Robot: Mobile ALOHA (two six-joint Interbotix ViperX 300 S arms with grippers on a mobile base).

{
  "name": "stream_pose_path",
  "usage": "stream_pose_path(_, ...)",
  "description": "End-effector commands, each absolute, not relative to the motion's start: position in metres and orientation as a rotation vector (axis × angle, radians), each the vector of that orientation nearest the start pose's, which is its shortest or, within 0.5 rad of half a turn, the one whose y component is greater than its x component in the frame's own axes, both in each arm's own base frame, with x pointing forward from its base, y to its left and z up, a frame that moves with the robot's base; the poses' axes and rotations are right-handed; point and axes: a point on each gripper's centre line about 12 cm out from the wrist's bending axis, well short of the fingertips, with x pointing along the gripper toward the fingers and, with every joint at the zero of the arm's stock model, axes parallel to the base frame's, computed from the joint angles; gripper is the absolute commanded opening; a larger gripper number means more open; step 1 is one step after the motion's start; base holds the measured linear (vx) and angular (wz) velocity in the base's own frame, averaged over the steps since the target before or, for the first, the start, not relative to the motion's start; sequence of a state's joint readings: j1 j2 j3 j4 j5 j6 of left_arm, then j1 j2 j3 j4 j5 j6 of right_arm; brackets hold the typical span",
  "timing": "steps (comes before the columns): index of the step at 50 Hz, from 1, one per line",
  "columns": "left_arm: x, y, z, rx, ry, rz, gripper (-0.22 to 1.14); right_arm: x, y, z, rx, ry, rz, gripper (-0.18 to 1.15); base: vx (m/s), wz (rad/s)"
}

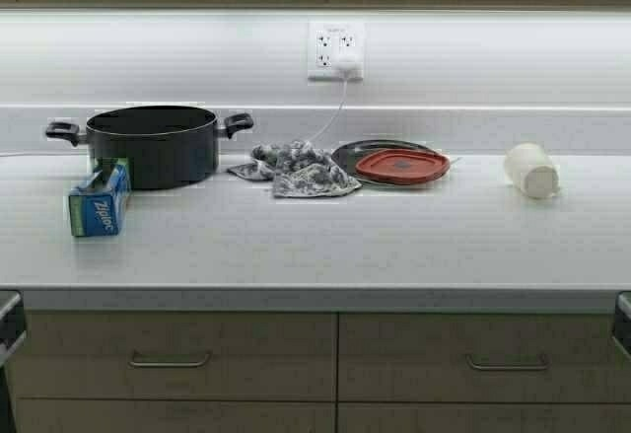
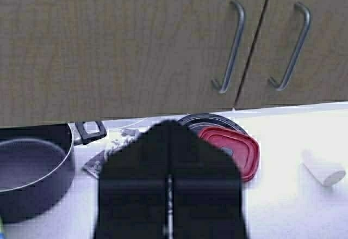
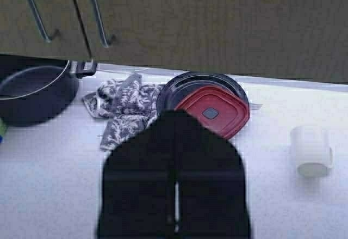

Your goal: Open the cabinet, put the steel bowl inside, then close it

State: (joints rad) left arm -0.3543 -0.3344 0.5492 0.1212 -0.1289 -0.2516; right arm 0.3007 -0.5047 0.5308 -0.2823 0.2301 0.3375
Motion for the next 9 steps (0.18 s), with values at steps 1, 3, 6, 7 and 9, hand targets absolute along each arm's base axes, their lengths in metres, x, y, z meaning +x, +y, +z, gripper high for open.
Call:
stream_pose_path(1, 0.341, -0.1294, 0.3678, -0.123, 0.074, -0.37, 0.04, 0.3069, 0.0879, 0.3908, 0.018, 0.224, 0.232, 0.07, 0.0, 0.0)
stream_pose_path(3, 0.3411, -0.1294, 0.3684, -0.123, 0.073, -0.37, 0.04, 0.3069, 0.0879, 0.3914, 0.019, 0.222, 0.232, 0.07, 0.0, 0.0)
stream_pose_path(6, 0.3411, -0.1294, 0.3682, -0.123, 0.074, -0.37, 0.04, 0.3069, 0.0879, 0.3914, 0.017, 0.222, 0.232, 0.07, 0.0, 0.0)
stream_pose_path(7, 0.3411, -0.1295, 0.3691, -0.123, 0.071, -0.37, 0.04, 0.3069, 0.0879, 0.3912, 0.019, 0.224, 0.232, 0.07, 0.0, 0.0)
stream_pose_path(9, 0.3411, -0.1294, 0.3689, -0.123, 0.073, -0.37, 0.04, 0.307, 0.0878, 0.3925, 0.018, 0.22, 0.232, 0.07, 0.0, 0.0)
